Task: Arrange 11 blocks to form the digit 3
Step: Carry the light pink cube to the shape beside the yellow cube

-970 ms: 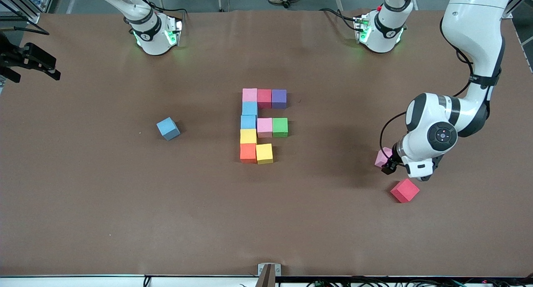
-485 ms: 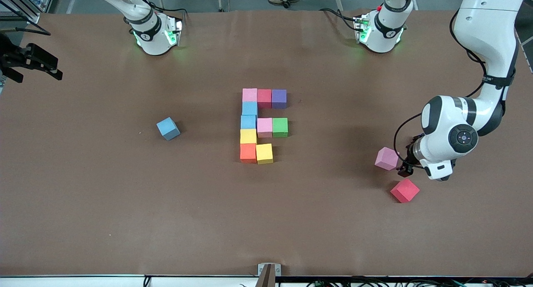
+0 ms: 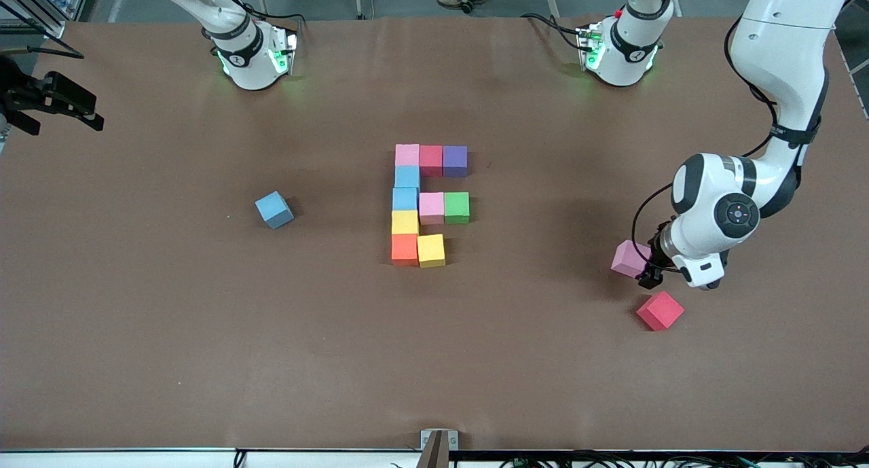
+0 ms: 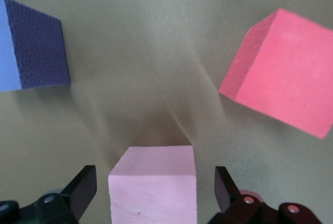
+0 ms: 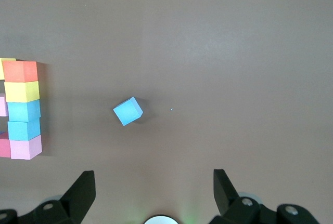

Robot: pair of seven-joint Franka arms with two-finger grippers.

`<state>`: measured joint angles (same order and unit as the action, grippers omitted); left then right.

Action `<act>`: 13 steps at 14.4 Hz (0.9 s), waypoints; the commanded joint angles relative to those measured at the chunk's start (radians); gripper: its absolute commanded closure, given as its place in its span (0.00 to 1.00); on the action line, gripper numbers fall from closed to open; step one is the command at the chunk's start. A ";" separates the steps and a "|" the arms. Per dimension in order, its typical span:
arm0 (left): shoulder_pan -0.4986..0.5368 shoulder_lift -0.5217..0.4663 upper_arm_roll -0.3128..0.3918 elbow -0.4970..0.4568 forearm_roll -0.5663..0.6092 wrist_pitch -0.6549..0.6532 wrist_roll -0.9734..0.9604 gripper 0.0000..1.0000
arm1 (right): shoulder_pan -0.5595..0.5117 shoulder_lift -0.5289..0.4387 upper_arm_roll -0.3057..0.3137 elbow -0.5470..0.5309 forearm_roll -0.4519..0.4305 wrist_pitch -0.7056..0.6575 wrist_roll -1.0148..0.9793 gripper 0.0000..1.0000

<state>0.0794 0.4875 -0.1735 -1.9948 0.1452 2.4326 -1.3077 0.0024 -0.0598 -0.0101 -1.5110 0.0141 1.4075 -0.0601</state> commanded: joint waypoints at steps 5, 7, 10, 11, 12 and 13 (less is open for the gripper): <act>-0.007 0.002 -0.008 -0.035 -0.015 0.033 -0.007 0.29 | -0.012 -0.006 0.007 -0.008 0.021 -0.005 0.029 0.00; -0.013 0.008 -0.011 -0.029 -0.015 0.031 -0.031 0.48 | -0.013 -0.008 0.002 -0.018 0.050 0.007 0.028 0.00; -0.016 0.009 -0.032 -0.004 -0.015 0.023 -0.094 0.62 | -0.012 -0.008 0.002 -0.020 0.043 0.004 0.016 0.00; -0.020 0.016 -0.035 0.007 -0.015 0.022 -0.120 0.62 | -0.012 -0.009 0.002 -0.018 0.040 0.005 0.014 0.00; -0.027 0.019 -0.041 0.020 -0.015 0.022 -0.146 0.63 | -0.010 -0.009 0.002 -0.018 0.029 0.007 0.010 0.00; -0.042 0.022 -0.047 0.033 -0.015 0.020 -0.186 0.63 | -0.007 -0.009 0.004 -0.018 0.011 0.007 0.011 0.00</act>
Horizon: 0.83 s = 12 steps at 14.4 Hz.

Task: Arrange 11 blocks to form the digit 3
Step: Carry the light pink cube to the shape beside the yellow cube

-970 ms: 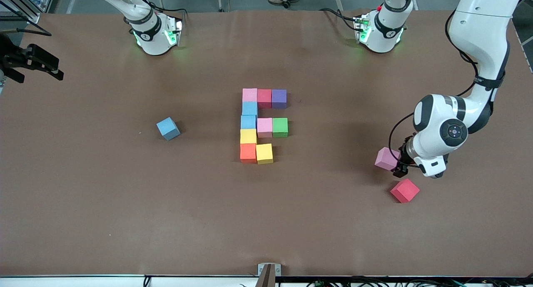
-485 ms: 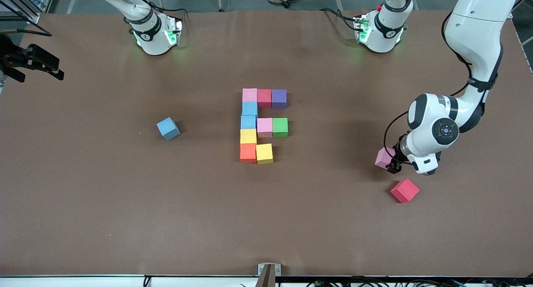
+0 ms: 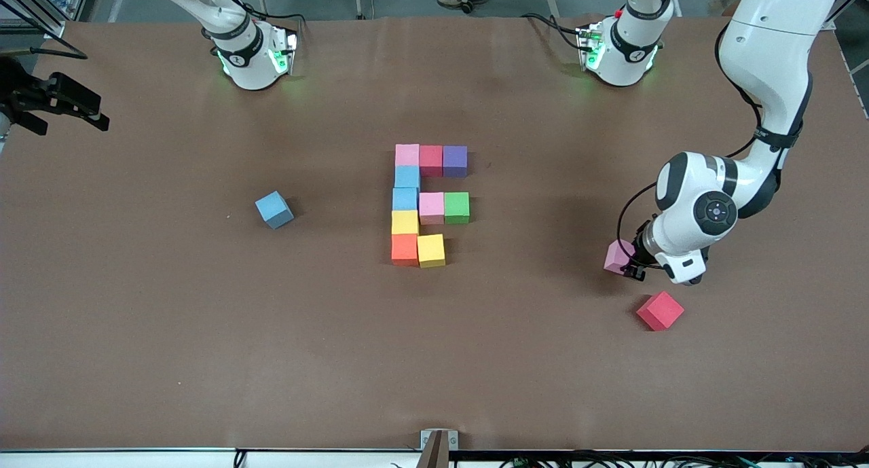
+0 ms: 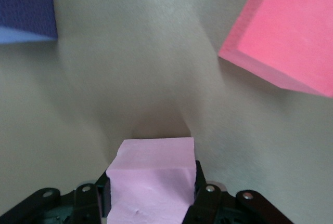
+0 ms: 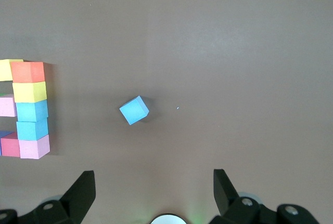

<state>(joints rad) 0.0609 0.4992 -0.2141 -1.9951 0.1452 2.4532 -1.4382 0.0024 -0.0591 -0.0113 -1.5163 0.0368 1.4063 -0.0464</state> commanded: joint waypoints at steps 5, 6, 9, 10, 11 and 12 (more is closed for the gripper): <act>-0.159 0.035 -0.007 0.101 -0.015 -0.002 -0.329 0.63 | -0.008 -0.010 0.005 -0.015 -0.023 0.011 -0.001 0.00; -0.183 0.036 -0.007 0.110 -0.016 -0.002 -0.350 0.61 | -0.010 -0.010 0.005 -0.018 -0.018 0.011 0.000 0.00; -0.236 0.073 -0.007 0.172 -0.016 -0.031 -0.468 0.56 | -0.010 -0.015 0.005 -0.042 -0.012 0.028 0.002 0.00; -0.256 0.084 -0.007 0.194 -0.016 -0.040 -0.511 0.56 | -0.010 -0.015 0.005 -0.041 -0.012 0.030 0.000 0.00; -0.272 0.094 -0.007 0.214 -0.016 -0.051 -0.531 0.56 | -0.010 -0.015 0.005 -0.041 -0.012 0.030 0.000 0.00; -0.291 0.107 -0.007 0.240 -0.016 -0.065 -0.571 0.58 | -0.010 -0.015 0.005 -0.041 -0.012 0.031 0.000 0.00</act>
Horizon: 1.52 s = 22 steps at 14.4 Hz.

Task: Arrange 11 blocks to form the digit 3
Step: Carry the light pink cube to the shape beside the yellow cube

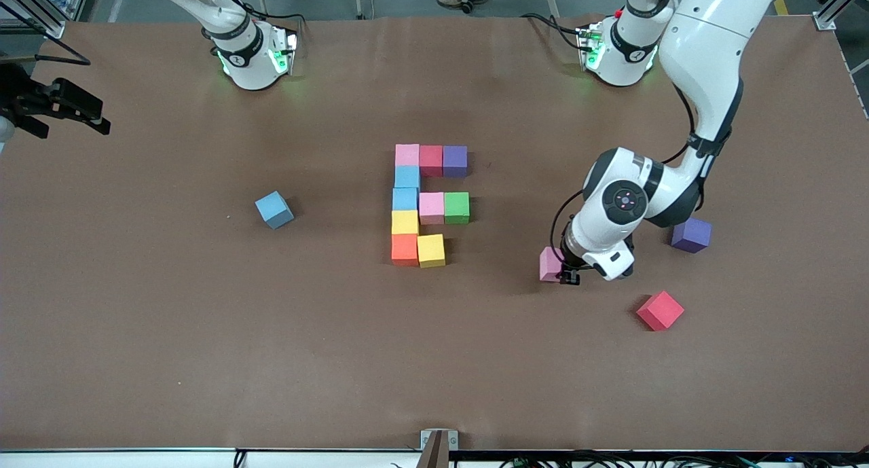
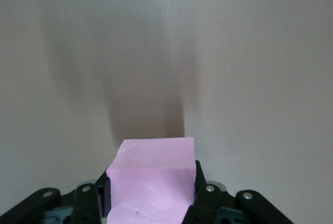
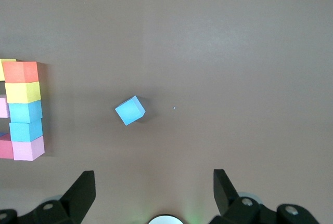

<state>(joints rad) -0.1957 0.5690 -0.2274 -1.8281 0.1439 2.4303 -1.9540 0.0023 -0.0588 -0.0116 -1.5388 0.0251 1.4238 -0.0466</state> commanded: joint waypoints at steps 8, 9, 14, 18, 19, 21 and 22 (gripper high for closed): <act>-0.168 0.152 0.006 0.276 -0.056 -0.137 -0.276 0.58 | -0.012 -0.015 -0.002 -0.015 0.001 0.023 0.013 0.00; -0.175 0.153 0.006 0.276 -0.073 -0.139 -0.276 0.58 | -0.012 -0.013 -0.004 -0.015 -0.001 0.021 0.013 0.00; -0.220 0.205 0.006 0.364 -0.073 -0.216 -0.276 0.58 | -0.012 -0.013 -0.004 -0.015 -0.005 0.020 0.005 0.00; -0.261 0.245 0.016 0.420 -0.064 -0.249 -0.275 0.58 | -0.010 -0.015 -0.004 -0.017 -0.007 0.012 0.007 0.00; -0.275 0.249 0.020 0.428 -0.066 -0.247 -0.279 0.57 | -0.008 -0.015 -0.002 -0.017 -0.007 0.010 0.008 0.00; -0.280 0.258 0.022 0.440 -0.070 -0.249 -0.279 0.57 | -0.008 -0.015 -0.002 -0.017 -0.007 0.009 0.008 0.00; -0.289 0.261 0.023 0.443 -0.069 -0.249 -0.278 0.57 | -0.010 -0.015 -0.002 -0.017 -0.007 0.009 0.008 0.00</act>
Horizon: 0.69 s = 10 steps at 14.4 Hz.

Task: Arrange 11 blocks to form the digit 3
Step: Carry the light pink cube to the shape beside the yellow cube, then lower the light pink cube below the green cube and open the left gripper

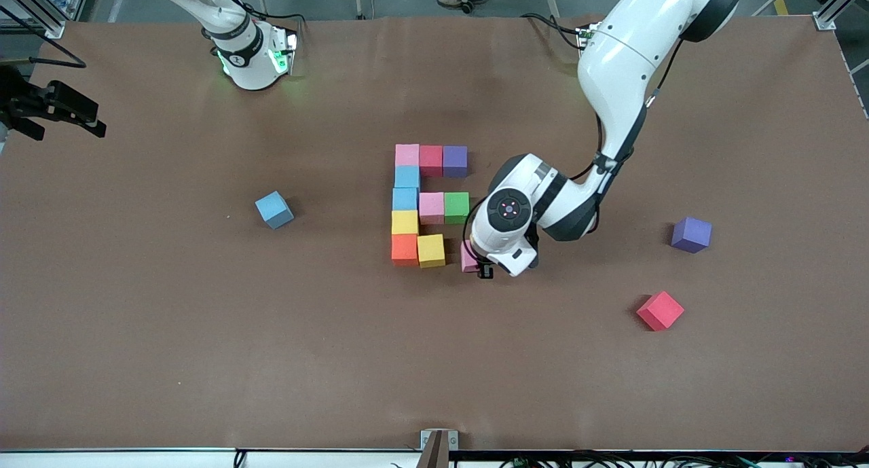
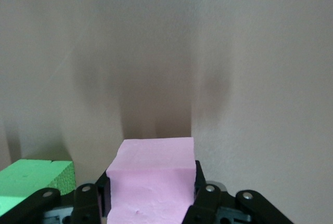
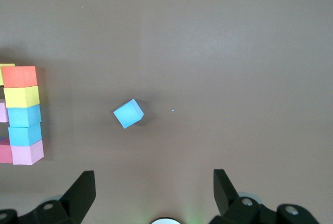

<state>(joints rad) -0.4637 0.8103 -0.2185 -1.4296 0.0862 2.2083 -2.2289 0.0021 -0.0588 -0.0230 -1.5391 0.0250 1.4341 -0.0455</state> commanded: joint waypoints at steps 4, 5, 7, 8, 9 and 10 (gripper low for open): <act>-0.035 0.040 0.018 0.063 0.000 -0.027 -0.003 0.57 | -0.010 -0.015 0.009 -0.018 -0.007 -0.001 0.007 0.00; -0.044 0.040 0.019 0.063 -0.002 -0.027 -0.006 0.57 | -0.010 -0.015 0.009 -0.018 -0.007 -0.001 0.007 0.00; -0.049 0.040 0.025 0.063 -0.002 -0.027 -0.014 0.57 | -0.010 -0.015 0.008 -0.018 -0.007 -0.001 0.006 0.00; -0.064 0.041 0.030 0.063 0.000 -0.027 -0.014 0.57 | -0.011 -0.015 0.008 -0.018 -0.007 -0.001 0.006 0.00; -0.073 0.041 0.039 0.063 -0.002 -0.027 -0.018 0.57 | -0.010 -0.015 0.008 -0.018 -0.007 -0.001 0.006 0.00; -0.078 0.043 0.044 0.063 -0.003 -0.027 -0.020 0.57 | -0.010 -0.015 0.008 -0.018 -0.007 -0.001 0.006 0.00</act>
<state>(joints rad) -0.5132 0.8404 -0.1985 -1.3986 0.0862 2.2058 -2.2323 0.0021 -0.0588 -0.0232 -1.5394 0.0250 1.4323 -0.0455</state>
